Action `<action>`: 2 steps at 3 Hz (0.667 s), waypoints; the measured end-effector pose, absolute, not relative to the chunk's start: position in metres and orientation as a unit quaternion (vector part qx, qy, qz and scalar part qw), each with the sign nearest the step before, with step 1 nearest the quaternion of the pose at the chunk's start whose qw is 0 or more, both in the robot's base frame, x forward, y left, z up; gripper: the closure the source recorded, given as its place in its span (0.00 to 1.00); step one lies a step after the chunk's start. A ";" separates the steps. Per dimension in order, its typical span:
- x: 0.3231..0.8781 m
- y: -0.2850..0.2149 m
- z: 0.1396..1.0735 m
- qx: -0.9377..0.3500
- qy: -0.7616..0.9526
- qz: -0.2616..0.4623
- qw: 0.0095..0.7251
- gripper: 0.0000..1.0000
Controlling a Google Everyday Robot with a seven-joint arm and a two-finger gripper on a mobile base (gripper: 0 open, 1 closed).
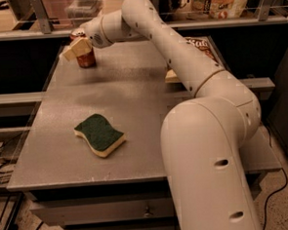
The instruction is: Knock coke can over
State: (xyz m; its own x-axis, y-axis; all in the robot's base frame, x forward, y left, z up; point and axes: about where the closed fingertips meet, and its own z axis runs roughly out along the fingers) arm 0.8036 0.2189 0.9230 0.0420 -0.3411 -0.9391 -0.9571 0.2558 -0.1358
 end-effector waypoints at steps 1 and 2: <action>0.798 0.216 0.923 -0.537 0.621 0.298 0.487 0.41; 0.791 0.202 0.915 -0.539 0.634 0.288 0.475 0.64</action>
Offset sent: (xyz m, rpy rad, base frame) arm -0.0252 -0.0399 -0.0182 -0.1206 0.0279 -0.0368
